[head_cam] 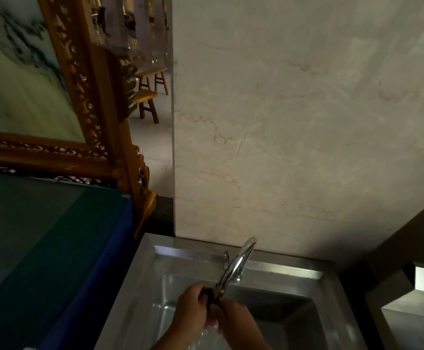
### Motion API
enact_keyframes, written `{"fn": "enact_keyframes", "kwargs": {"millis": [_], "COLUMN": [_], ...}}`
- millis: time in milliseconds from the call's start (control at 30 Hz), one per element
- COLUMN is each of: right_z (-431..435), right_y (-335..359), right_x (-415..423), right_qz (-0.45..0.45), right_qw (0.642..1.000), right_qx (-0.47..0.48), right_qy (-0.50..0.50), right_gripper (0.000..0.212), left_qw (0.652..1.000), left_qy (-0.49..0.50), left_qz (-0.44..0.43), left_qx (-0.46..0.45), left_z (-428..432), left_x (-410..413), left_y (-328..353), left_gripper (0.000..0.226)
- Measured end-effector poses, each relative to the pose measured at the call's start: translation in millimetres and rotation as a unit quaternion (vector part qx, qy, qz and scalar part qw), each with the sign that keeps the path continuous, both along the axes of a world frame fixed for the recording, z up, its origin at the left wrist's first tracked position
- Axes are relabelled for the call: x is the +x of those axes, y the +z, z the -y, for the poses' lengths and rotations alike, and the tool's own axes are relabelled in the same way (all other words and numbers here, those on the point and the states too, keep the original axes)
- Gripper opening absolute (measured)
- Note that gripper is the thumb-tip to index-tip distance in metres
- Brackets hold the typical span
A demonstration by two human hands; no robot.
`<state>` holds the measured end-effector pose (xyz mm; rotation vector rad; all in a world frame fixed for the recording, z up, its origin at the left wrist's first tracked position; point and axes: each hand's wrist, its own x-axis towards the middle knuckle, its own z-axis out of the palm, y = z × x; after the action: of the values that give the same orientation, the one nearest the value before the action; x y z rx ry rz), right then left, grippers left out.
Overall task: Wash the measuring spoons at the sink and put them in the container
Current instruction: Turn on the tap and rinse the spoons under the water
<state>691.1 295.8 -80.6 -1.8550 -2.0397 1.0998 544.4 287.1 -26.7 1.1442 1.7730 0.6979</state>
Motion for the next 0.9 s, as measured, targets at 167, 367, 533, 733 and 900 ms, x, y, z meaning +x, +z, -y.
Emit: {"fn": "enact_keyframes", "kwargs": {"millis": [167,367,533,733,900], "right_z": [-1,-24,-33,-6,33], "right_y": [38,79,89,66,38], "right_x": [9,16,19,13,-14], "right_qz": [0.080,0.291,0.303,0.048,-0.122], "right_qw": [0.991,0.917,0.917,0.997,0.988], "right_qx": [-0.001,0.034,0.095,0.008,0.004], "right_qy": [0.111,0.271,0.243,0.060,-0.096], "right_gripper": [0.020,0.029,0.025,0.031,0.035], "left_qw": [0.989,0.879,0.927,0.991,0.972], "left_qy": [-0.119,-0.423,-0.354,-0.077,0.115], "left_qz": [0.071,-0.220,-0.122,0.106,0.206], "left_qx": [-0.055,0.014,-0.003,0.017,0.015], "left_z": [-1,-10,-20,-13,8], "left_x": [-16,-8,-8,-10,17], "left_y": [1,8,5,-14,-30], "left_gripper": [0.035,0.032,0.025,0.023,0.023]}}
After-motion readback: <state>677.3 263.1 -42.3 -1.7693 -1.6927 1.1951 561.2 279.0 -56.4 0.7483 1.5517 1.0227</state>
